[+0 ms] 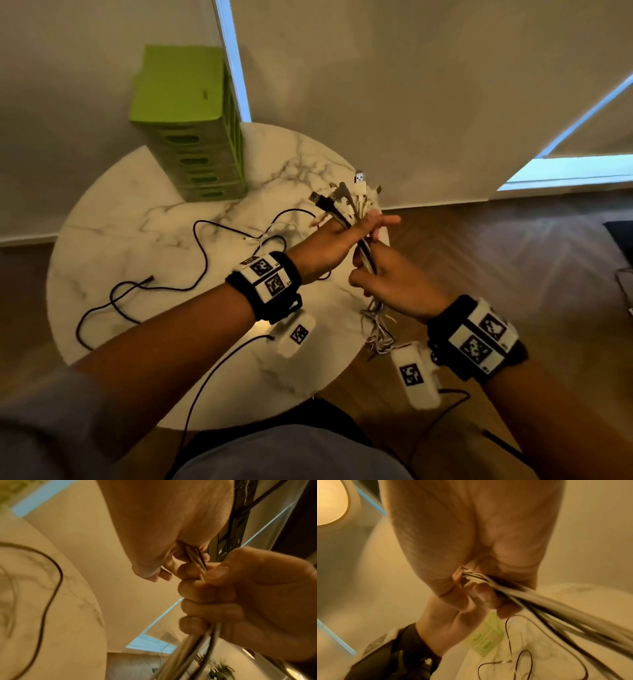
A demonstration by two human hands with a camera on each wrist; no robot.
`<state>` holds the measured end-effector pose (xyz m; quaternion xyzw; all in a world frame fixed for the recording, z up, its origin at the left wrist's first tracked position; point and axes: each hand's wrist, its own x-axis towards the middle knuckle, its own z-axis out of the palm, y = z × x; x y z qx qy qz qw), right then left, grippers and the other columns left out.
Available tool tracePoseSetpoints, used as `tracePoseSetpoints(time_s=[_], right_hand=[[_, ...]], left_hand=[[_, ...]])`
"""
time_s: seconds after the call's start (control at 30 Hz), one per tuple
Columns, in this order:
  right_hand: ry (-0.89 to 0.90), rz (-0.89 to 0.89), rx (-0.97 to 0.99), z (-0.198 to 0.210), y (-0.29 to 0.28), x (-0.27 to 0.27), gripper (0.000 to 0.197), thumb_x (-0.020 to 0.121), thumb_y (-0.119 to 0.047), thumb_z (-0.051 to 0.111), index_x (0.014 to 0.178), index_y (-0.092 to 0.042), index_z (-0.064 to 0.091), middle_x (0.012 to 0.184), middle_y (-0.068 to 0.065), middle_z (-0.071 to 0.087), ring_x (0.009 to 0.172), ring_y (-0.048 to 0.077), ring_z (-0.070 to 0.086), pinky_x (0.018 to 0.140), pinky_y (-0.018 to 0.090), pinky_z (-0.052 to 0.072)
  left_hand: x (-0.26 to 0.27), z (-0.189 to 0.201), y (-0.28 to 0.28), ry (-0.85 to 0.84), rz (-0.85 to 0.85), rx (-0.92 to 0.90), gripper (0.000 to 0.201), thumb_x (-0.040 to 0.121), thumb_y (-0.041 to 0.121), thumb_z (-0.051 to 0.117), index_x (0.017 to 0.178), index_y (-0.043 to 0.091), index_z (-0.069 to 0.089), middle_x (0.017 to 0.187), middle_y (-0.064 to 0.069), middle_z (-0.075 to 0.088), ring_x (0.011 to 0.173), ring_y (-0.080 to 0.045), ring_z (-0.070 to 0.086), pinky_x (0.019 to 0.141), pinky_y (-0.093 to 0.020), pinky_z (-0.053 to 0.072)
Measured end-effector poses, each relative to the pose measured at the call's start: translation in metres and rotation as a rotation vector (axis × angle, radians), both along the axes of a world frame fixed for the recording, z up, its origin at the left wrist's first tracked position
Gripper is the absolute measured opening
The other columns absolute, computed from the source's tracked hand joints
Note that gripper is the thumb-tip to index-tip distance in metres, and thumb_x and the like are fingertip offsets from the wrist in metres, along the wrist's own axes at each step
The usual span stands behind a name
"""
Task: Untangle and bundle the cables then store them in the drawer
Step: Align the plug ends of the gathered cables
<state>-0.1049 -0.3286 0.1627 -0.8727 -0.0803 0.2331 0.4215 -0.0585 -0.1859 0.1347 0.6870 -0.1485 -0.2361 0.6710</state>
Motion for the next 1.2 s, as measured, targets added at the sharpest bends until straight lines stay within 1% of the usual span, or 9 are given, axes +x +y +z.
tracePoseSetpoints(time_s=[0.07,0.13,0.2,0.33,0.47,0.63,0.77,0.97,1.2], right_hand=[[0.0,0.017,0.076,-0.007,0.016,0.006,0.018,0.087,-0.023,0.069,0.096,-0.02,0.054,0.087,0.0,0.066,0.076,0.019,0.068,0.076,0.046,0.058],[0.033,0.122,0.006,-0.018,0.034,0.015,0.021,0.086,-0.035,0.072,0.092,-0.017,0.064,0.083,0.0,0.073,0.077,0.013,0.071,0.08,0.04,0.058],[0.129,0.219,-0.123,-0.029,0.052,0.024,0.037,0.085,-0.053,0.068,0.08,-0.017,0.067,0.076,-0.001,0.074,0.074,0.01,0.07,0.077,0.032,0.054],[0.096,0.205,-0.155,-0.047,0.084,0.043,0.041,0.09,-0.058,0.061,0.066,-0.026,0.052,0.061,-0.005,0.06,0.056,0.013,0.062,0.056,0.023,0.044],[-0.257,0.26,-0.32,-0.063,0.128,0.057,0.033,0.094,-0.06,0.052,0.088,-0.028,0.058,0.078,-0.008,0.054,0.072,0.014,0.048,0.065,0.032,0.038],[0.003,0.482,-0.035,-0.088,0.153,0.059,0.06,0.081,-0.079,0.049,0.097,-0.021,0.05,0.082,-0.001,0.061,0.073,0.016,0.057,0.069,0.034,0.045],[0.104,0.241,0.099,-0.099,0.132,0.086,0.046,0.103,-0.051,0.035,0.106,-0.013,0.06,0.095,0.009,0.068,0.086,0.025,0.065,0.079,0.031,0.052],[-0.009,0.763,-0.453,-0.155,0.12,0.084,0.029,0.095,-0.034,0.063,0.123,-0.025,0.062,0.109,0.0,0.052,0.094,0.018,0.056,0.087,0.031,0.047],[-0.149,0.743,-0.561,-0.167,0.123,0.104,0.028,0.1,-0.034,0.055,0.109,-0.009,0.063,0.112,0.013,0.053,0.099,0.033,0.058,0.082,0.034,0.043]], left_hand=[[-0.003,0.008,0.021,-0.004,0.0,0.03,0.049,0.11,0.044,0.026,0.114,0.028,0.072,0.094,-0.009,0.066,0.087,0.006,0.062,0.096,-0.028,0.044],[-0.005,0.014,0.049,0.017,-0.042,0.066,0.054,0.105,0.055,0.025,0.1,0.034,0.074,0.109,0.008,0.074,0.112,-0.001,0.063,0.114,-0.04,0.036],[-0.006,0.022,0.075,0.101,-0.036,-0.016,0.054,0.1,0.057,0.028,0.077,0.027,0.066,0.108,0.0,0.076,0.122,-0.018,0.064,0.118,-0.044,0.035],[0.001,0.029,0.126,0.24,0.177,-0.295,0.045,0.108,0.038,0.03,0.073,0.014,0.042,0.061,0.0,0.049,0.074,-0.023,0.065,0.104,-0.048,0.05],[0.004,0.028,0.166,0.272,0.369,-0.385,0.04,0.108,0.038,0.036,0.073,0.019,0.039,0.062,0.004,0.025,0.055,-0.012,0.036,0.083,-0.037,0.056],[-0.004,0.008,0.2,0.225,0.495,-0.212,0.029,0.105,0.028,0.052,0.076,0.026,0.047,0.07,-0.001,0.013,0.056,-0.012,0.024,0.066,-0.033,0.046],[-0.017,-0.017,0.221,0.274,0.497,-0.132,0.036,0.103,0.026,0.054,0.07,0.026,0.04,0.062,0.002,0.018,0.055,-0.015,0.022,0.061,-0.032,0.042],[-0.03,-0.045,0.237,0.344,0.514,-0.041,0.037,0.101,0.026,0.058,0.071,0.023,0.037,0.059,0.0,0.021,0.05,-0.014,0.026,0.056,-0.031,0.043],[-0.042,-0.058,0.242,0.381,0.513,-0.028,0.039,0.101,0.025,0.059,0.068,0.021,0.037,0.058,0.0,0.025,0.05,-0.015,0.03,0.061,-0.032,0.046]])
